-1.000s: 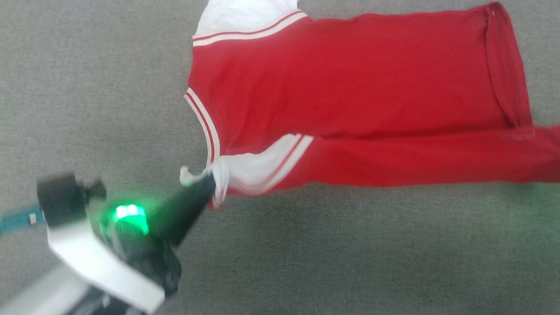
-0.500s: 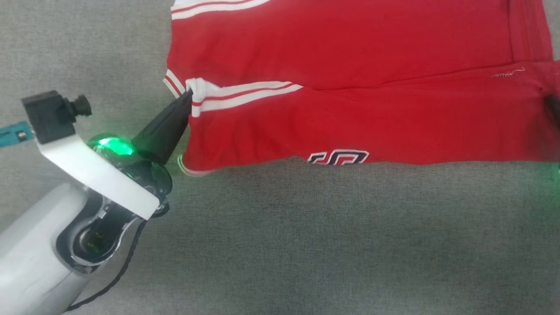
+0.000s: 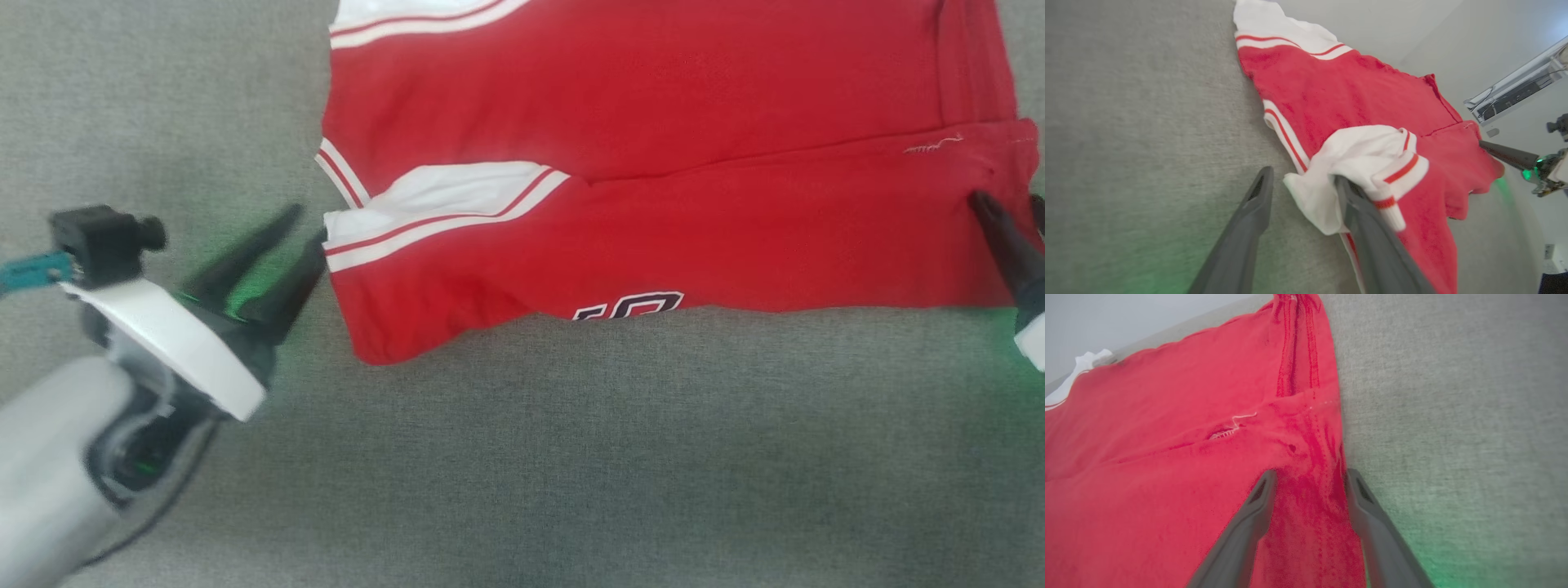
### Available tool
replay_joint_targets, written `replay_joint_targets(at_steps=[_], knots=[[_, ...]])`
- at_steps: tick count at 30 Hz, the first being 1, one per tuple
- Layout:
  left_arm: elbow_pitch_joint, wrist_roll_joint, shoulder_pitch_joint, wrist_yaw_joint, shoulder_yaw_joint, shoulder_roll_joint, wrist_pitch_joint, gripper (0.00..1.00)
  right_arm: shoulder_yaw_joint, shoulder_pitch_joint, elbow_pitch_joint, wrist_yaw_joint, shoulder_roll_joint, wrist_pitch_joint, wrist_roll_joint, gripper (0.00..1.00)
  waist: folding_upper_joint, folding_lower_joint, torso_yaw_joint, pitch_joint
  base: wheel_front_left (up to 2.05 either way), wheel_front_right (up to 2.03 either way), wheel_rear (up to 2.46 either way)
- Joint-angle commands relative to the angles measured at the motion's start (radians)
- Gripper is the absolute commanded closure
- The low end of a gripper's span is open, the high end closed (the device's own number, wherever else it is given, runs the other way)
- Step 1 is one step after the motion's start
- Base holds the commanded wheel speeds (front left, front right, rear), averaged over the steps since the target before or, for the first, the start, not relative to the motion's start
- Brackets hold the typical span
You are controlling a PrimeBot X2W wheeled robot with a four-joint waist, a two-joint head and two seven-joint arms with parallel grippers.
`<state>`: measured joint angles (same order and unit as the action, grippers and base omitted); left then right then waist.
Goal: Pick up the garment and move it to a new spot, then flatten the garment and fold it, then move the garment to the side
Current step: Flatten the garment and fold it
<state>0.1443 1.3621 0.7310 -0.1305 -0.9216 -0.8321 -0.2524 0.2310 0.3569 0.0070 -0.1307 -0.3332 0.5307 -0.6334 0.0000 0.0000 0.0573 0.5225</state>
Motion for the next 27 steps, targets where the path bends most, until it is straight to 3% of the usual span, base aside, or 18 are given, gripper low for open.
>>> replay_joint_targets(at_steps=[1,6,11,16,20,27], knots=[[0.001,-0.008,0.028,0.001,0.001,-0.010,-0.006,0.00,0.001,-0.016,-0.001,0.000,-0.006,-0.007,0.004,0.00,0.0000,0.0000,0.003,-0.019,0.00,0.00,0.00],[0.010,-0.047,0.088,0.001,-0.035,-0.091,0.036,0.00,0.019,-0.061,-0.044,0.000,-0.001,-0.039,-0.007,0.00,0.0000,0.0000,0.009,-0.075,0.00,0.00,0.00],[-0.052,0.007,0.150,0.004,-0.057,-0.134,0.204,0.00,0.039,-0.083,-0.074,0.000,0.005,-0.045,-0.019,0.00,0.0000,0.0000,0.007,-0.096,0.00,0.00,0.00],[-0.144,0.154,0.139,0.048,-0.107,-0.144,0.439,0.00,0.031,-0.088,-0.087,0.000,0.021,-0.040,-0.020,0.00,0.0000,0.0000,-0.008,-0.094,0.00,0.00,0.00],[-0.156,0.184,0.126,0.088,-0.150,-0.144,0.537,0.00,0.026,-0.088,-0.094,0.000,0.034,-0.036,-0.022,0.00,0.0000,0.0000,-0.024,-0.074,0.00,0.00,0.00],[-0.067,0.277,0.124,0.059,-0.175,-0.078,0.637,0.00,0.027,-0.060,-0.086,0.000,0.028,-0.048,-0.035,0.00,0.0000,0.0000,-0.051,-0.028,0.00,0.00,0.00]])
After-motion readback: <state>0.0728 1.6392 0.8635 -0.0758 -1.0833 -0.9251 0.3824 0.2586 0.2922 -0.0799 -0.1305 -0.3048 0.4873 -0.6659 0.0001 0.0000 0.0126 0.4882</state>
